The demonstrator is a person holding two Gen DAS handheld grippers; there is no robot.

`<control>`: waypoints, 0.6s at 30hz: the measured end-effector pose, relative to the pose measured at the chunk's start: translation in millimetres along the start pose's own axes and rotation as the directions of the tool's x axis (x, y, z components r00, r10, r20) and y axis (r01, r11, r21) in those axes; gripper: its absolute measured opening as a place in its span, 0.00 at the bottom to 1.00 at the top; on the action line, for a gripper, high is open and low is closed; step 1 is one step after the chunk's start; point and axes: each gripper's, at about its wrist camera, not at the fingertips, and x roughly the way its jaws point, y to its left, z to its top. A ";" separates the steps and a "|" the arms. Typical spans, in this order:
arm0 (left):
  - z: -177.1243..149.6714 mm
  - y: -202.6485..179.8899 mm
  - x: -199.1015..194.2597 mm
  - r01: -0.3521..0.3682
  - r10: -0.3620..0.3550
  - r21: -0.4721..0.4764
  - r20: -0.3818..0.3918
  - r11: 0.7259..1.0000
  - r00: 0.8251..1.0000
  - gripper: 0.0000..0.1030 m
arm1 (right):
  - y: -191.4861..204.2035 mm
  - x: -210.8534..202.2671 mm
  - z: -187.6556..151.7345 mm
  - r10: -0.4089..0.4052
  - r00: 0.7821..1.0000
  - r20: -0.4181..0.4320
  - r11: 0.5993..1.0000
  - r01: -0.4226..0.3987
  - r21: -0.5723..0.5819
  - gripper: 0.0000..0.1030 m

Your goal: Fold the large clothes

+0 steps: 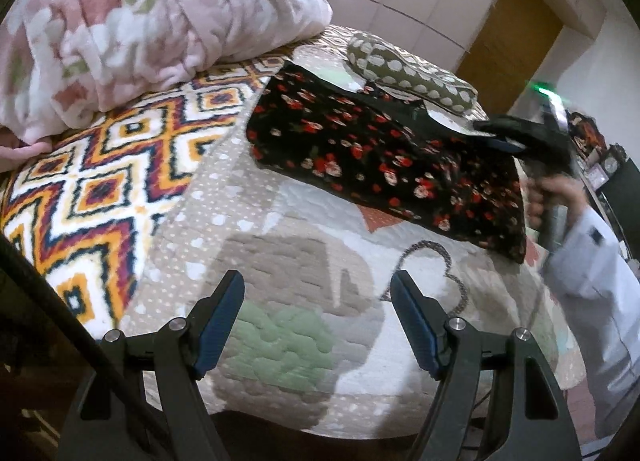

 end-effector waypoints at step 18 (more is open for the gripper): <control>11.3 -63.0 58.0 0.068 -0.063 0.037 -0.115 0.997 0.991 0.72 | -168.2 -23.0 -141.4 0.392 0.919 0.042 0.818 -0.369 0.441 0.93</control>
